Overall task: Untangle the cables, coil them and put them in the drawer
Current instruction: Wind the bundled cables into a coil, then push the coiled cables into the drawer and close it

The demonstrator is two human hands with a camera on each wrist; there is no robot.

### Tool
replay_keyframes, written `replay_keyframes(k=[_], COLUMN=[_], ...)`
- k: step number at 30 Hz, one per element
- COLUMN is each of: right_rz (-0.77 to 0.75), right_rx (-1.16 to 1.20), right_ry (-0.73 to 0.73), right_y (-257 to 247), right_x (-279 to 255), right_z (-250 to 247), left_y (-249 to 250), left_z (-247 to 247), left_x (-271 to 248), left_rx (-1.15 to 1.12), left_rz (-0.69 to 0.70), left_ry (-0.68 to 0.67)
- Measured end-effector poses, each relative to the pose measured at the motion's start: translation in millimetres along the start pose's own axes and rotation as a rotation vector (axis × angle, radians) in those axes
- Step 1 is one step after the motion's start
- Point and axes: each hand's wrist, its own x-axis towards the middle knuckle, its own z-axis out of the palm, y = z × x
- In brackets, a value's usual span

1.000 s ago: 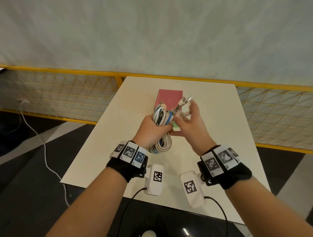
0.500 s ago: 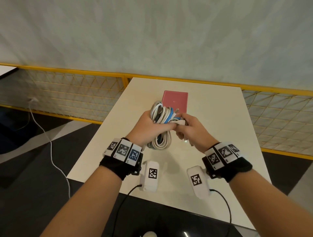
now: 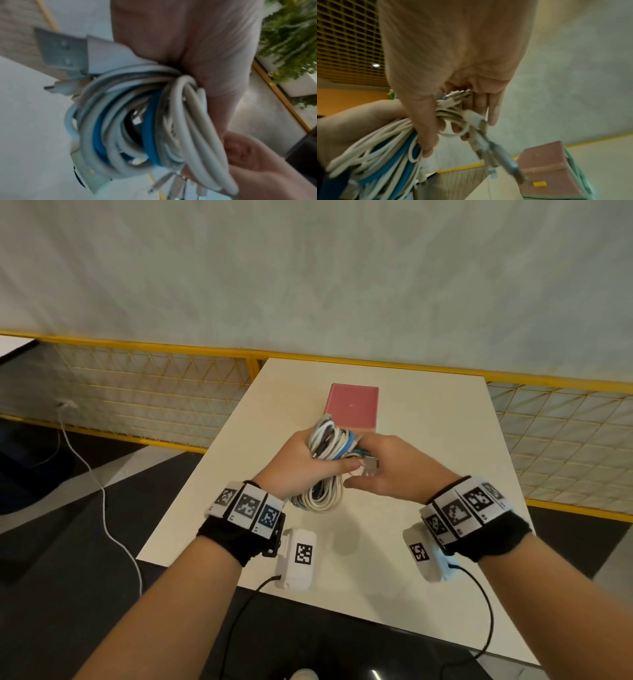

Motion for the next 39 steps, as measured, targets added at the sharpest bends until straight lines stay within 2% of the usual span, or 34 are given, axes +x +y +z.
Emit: replay_keyframes(k=[2, 4, 8, 11, 13, 16, 22, 25, 28, 30, 34, 39], right_rz=[-0.065, -0.045, 0.213, 0.384, 0.41, 0.412, 0.369, 0.318, 0.254, 0.251, 0.333, 0.387], right_rx=[-0.167, -0.23, -0.08, 0.199, 0.426, 0.673, 1.179, 1.356, 1.48, 1.481, 1.137, 1.175], right_ry=[0.014, 0.053, 0.183, 0.276, 0.371, 0.428, 0.316, 0.244, 0.26, 0.244, 0.158, 0.226], right_y=[-1.8, -0.3, 6.9, 1.7, -1.9, -7.3, -12.2, -11.7, -12.8, -10.5, -3.8, -3.0], right_x=[3.0, 4.2, 9.3, 13.1, 16.8, 18.8, 14.1, 15.9, 19.9, 22.5, 29.2, 44.7], right_z=[1.1, 4.0, 3.4, 13.0, 24.5, 35.8, 41.4, 42.5, 42.1, 43.3, 42.0, 48.2], left_y=[1.9, 5.1, 1.3, -2.8, -4.2, -4.3, -0.1, -3.4, -6.8, -9.1, -20.7, -36.8], left_z=[1.4, 1.5, 5.0, 14.5, 20.2, 23.7, 15.9, 15.2, 16.8, 16.6, 8.9, 10.7], left_x=[1.1, 0.8, -3.0, -3.2, -2.6, -3.5, -2.0, 1.3, 5.3, 9.0, 23.7, 43.0], left_rx=[0.024, -0.009, -0.014, -0.062, -0.136, -0.22, -0.199, -0.17, -0.163, -0.173, -0.166, -0.191], left_rz=[-0.003, -0.028, -0.084, -0.07, -0.058, -0.066, -0.056, -0.03, 0.0, 0.003, -0.042, -0.078], left_ry=[-0.008, -0.01, -0.023, 0.097, 0.163, 0.164, -0.009, 0.002, 0.044, 0.063, 0.157, 0.242])
